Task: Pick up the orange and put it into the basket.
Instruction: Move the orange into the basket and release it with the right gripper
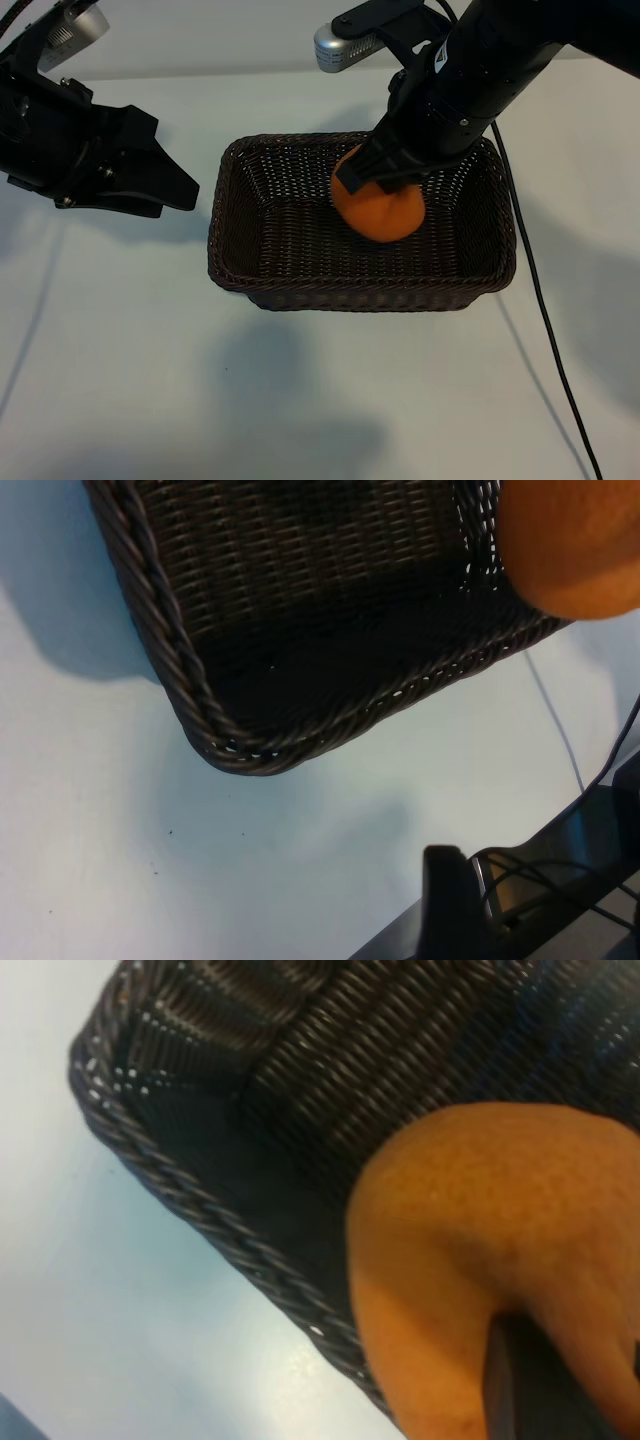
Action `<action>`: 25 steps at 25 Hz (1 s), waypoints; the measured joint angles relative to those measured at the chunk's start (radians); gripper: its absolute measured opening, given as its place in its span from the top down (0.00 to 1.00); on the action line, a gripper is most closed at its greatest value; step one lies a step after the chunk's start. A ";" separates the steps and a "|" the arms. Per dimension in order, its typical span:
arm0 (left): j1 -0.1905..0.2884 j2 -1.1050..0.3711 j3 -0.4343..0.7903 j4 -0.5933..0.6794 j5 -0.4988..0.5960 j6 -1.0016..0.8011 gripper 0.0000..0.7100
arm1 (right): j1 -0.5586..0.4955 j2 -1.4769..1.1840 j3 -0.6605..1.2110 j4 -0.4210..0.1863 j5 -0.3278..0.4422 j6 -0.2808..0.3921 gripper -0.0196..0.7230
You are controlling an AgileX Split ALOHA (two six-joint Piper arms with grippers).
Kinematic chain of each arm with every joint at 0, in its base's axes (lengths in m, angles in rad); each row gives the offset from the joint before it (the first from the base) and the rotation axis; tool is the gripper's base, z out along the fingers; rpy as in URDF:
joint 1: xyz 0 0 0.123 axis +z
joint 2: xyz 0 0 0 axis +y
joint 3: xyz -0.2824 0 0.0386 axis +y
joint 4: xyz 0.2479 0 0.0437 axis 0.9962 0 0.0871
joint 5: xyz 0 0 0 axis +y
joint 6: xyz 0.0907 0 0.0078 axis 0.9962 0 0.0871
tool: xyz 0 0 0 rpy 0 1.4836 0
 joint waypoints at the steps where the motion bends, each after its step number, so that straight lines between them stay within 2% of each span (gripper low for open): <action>1: 0.000 0.000 0.000 0.000 0.000 0.000 0.34 | 0.000 0.001 -0.001 -0.011 0.001 0.000 0.85; 7: 0.000 0.000 0.000 -0.001 0.001 0.000 0.34 | 0.000 0.002 -0.003 -0.061 -0.019 0.000 0.85; 13: 0.000 0.000 0.000 -0.001 0.008 0.000 0.34 | 0.000 0.004 -0.003 -0.077 -0.102 0.000 0.85; 25: 0.000 0.000 0.000 -0.001 0.008 0.000 0.34 | 0.000 0.196 -0.003 -0.092 -0.085 0.000 0.85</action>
